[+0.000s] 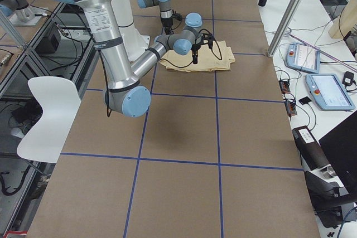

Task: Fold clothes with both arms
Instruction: 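Lower the right gripper to the shirt's near corner beside the left gripper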

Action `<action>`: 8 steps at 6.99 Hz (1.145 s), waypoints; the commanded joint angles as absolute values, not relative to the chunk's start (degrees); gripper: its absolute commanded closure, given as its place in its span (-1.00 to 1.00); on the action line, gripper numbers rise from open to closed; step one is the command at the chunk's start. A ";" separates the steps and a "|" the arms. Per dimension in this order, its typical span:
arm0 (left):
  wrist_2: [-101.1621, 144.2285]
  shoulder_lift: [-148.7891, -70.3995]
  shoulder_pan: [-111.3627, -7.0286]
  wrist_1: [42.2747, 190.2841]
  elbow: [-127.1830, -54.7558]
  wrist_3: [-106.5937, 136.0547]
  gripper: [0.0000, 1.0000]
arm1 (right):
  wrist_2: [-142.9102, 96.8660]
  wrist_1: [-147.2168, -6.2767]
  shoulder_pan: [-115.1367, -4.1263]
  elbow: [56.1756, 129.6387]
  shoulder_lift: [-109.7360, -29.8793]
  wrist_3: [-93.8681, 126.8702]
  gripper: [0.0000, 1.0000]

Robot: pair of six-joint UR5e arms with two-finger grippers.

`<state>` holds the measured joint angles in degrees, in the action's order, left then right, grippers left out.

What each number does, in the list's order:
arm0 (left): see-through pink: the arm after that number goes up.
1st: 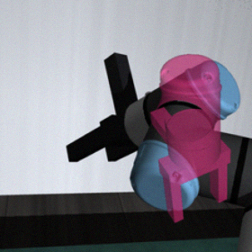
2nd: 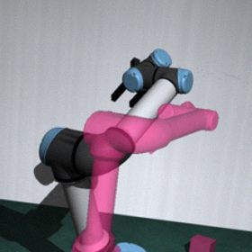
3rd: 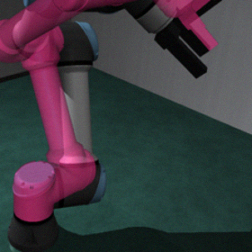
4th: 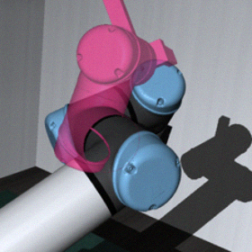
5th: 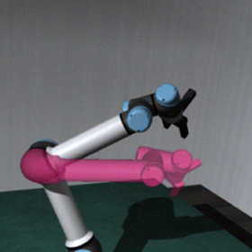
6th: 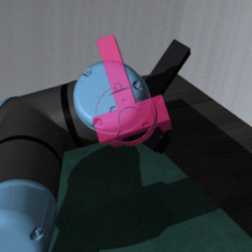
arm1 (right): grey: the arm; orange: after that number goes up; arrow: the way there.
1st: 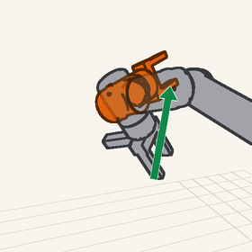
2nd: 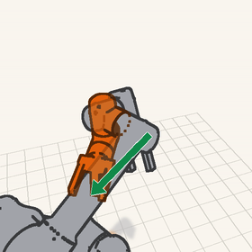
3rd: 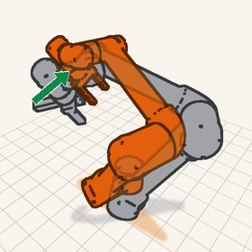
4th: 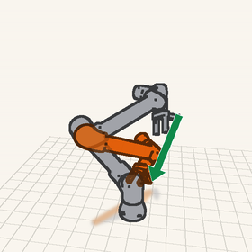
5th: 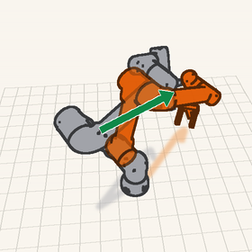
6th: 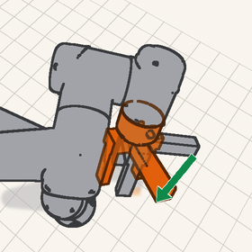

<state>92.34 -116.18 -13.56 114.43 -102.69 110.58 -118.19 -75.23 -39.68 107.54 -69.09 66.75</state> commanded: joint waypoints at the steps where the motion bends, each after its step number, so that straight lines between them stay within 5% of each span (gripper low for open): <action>1: 92.46 -116.63 -13.71 114.43 -103.01 110.57 1.00 | -114.64 -75.06 -34.40 109.86 -69.00 81.84 -1.00; 4: 92.46 -116.63 -13.71 114.43 -103.01 110.57 1.00 | -100.59 -81.16 -23.24 110.82 -68.74 103.83 -1.00; 8: 92.46 -116.63 -13.71 114.43 -103.01 110.48 1.00 | -94.92 -87.54 -13.89 112.24 -68.20 107.14 -1.00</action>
<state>92.46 -116.60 -13.76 114.43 -103.01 110.51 -95.15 -87.20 -15.67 112.32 -68.28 106.22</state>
